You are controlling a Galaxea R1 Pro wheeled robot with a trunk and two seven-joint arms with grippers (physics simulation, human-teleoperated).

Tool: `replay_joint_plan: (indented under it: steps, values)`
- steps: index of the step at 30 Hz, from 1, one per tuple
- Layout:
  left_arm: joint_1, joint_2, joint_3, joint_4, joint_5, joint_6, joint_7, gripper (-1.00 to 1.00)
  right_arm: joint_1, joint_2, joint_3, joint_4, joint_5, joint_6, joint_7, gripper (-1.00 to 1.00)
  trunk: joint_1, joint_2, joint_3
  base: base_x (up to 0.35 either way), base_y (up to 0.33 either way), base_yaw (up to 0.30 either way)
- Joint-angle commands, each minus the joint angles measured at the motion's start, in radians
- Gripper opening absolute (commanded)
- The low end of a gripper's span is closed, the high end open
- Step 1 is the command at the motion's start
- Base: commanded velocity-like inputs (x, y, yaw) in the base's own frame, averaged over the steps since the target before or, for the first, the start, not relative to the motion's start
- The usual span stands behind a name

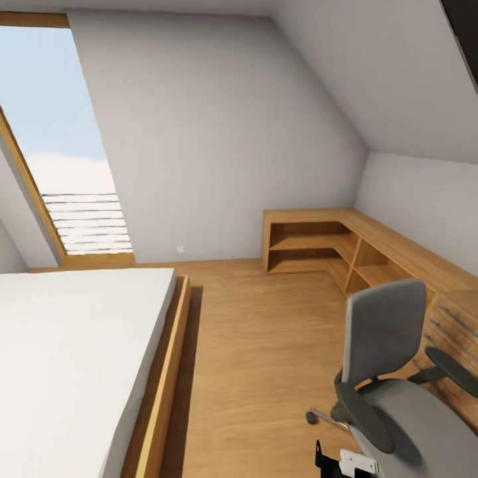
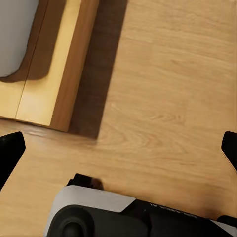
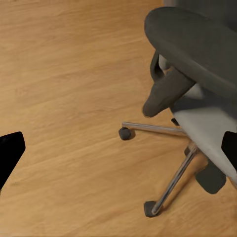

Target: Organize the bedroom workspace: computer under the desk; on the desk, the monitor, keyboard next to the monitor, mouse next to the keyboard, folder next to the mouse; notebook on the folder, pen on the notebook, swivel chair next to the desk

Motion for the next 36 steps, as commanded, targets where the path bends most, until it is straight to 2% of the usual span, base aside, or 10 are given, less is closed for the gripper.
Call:
replay_joint_plan:
  steps: [1,12,19,25,36]
  values:
    - [-0.001,0.001,-0.008,0.0,0.009,-0.004,0.003,1.0,-0.001,0.0,0.009,0.002,-0.003,-0.003,-0.006,1.0,0.001,-0.002,-0.002,0.282,0.0,0.0]
    - [-0.001,-0.002,-0.009,0.001,0.008,-0.004,0.003,1.0,-0.001,0.008,0.009,0.002,-0.01,-0.008,-0.007,1.0,0.001,-0.002,-0.002,0.277,-0.028,0.032]
    - [-0.001,-0.003,-0.009,0.001,0.008,-0.004,0.003,1.0,-0.001,0.005,0.006,0.002,-0.012,-0.009,-0.008,1.0,0.001,-0.002,-0.002,0.057,-0.015,0.197]
    - [-0.001,-0.003,-0.009,0.001,0.008,-0.004,0.003,1.0,-0.001,0.004,0.006,0.002,-0.012,-0.009,-0.007,1.0,0.001,-0.002,-0.002,0.053,-0.014,0.042]
    - [-0.001,-0.004,-0.01,0.003,0.008,-0.003,0.003,1.0,-0.001,0.003,0.007,0.002,-0.012,-0.009,-0.007,1.0,0.001,-0.002,-0.002,0.242,-0.087,0.004]
